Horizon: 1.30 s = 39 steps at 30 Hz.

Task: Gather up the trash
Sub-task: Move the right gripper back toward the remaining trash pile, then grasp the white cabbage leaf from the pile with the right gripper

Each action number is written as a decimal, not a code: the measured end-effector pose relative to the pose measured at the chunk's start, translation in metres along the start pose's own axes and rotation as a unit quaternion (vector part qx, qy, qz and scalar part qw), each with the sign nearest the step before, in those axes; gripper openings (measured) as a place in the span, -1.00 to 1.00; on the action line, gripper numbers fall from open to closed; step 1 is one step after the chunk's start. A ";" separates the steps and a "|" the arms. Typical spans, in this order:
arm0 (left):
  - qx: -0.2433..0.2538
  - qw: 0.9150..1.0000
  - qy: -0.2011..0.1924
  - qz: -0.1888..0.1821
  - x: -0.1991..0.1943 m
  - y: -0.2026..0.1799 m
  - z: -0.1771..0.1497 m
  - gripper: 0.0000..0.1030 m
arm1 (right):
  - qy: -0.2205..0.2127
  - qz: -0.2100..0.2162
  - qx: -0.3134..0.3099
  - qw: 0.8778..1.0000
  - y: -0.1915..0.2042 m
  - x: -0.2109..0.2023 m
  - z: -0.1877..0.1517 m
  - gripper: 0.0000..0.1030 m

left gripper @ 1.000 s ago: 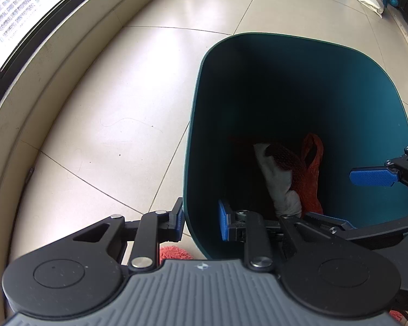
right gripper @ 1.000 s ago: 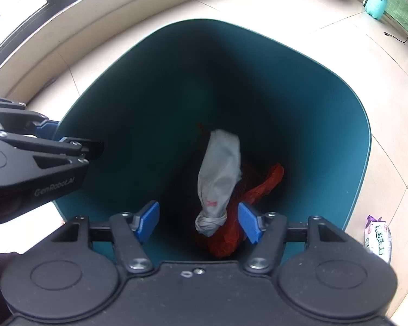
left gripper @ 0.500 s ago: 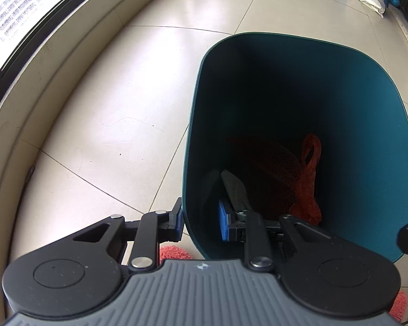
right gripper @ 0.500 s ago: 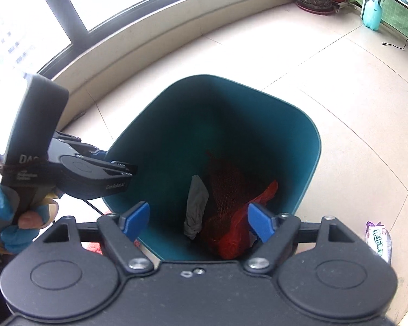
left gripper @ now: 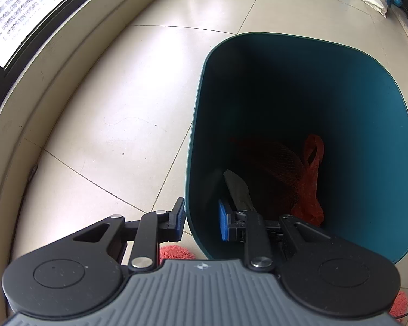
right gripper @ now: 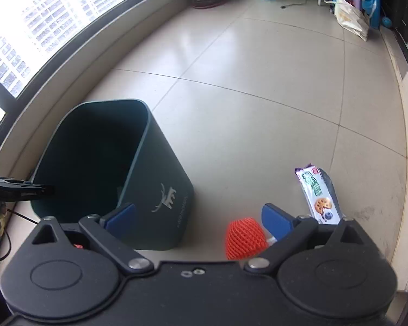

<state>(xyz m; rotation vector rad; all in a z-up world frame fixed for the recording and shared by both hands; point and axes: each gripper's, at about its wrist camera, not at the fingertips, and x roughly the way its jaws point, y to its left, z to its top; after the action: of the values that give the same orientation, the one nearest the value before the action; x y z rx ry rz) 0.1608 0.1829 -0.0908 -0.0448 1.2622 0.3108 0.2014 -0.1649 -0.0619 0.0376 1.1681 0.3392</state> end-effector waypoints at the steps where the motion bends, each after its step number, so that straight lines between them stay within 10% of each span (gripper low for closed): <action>1: 0.000 1.000 0.001 0.000 0.000 0.000 0.000 -0.53 | 0.015 -0.009 0.002 1.000 -0.010 0.008 -0.005 0.92; 14: 0.003 1.000 0.007 0.014 0.002 -0.006 0.003 -0.53 | 0.177 -0.092 -0.149 0.969 -0.073 0.115 -0.106 0.88; 23: 0.018 0.999 0.019 0.030 0.010 -0.012 0.003 -0.53 | 0.204 -0.055 -0.304 0.929 -0.069 0.164 -0.145 0.88; 39: 0.028 0.998 0.025 0.046 0.011 -0.016 0.004 -0.53 | 0.231 -0.045 -0.315 0.919 -0.074 0.225 -0.139 0.95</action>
<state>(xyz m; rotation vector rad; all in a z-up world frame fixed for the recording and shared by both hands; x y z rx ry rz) 0.1712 0.1709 -0.1020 0.0545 1.3242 0.3546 0.1714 -0.1920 -0.3332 -0.6932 1.4697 0.6539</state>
